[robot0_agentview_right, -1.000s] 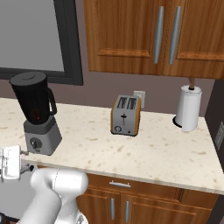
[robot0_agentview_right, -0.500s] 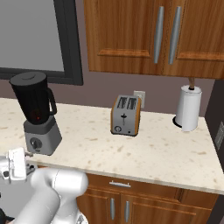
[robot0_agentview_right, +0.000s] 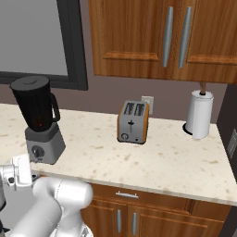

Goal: Open the blender lid, put the apple in the blender, close the lid, and start the blender.

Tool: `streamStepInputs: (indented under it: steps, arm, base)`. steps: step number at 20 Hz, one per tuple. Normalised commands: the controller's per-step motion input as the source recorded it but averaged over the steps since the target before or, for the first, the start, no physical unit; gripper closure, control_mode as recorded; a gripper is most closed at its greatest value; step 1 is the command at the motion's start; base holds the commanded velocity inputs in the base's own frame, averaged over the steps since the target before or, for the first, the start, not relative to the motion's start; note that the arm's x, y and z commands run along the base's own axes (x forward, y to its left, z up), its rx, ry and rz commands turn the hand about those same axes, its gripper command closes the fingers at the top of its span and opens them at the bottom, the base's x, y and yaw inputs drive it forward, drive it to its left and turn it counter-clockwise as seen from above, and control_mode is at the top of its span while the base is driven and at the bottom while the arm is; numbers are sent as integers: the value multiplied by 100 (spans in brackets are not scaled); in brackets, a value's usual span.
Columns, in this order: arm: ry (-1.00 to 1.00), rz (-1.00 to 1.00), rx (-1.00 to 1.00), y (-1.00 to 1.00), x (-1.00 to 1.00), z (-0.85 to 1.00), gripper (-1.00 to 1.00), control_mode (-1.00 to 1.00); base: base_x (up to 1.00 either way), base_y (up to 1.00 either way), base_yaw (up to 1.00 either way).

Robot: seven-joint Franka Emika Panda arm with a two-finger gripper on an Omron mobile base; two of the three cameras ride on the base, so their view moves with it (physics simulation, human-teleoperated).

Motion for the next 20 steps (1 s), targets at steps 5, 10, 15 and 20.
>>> streamStepInputs:
  steps: [5, 10, 15, 20]
  arm:
    - [0, 0, 0, 0, 22, -14, -100, -100]
    - [0, 2, 0, 0, 11, -35, -100, -100]
    - [-4, 2, 0, 0, 17, -6, -100, -100]
    - [-7, 2, 0, 0, 5, -1, -100, -100]
  base:
    - [0, 0, 0]
    - [0, 0, 0]
    - [0, 0, 0]
    - [0, 0, 0]
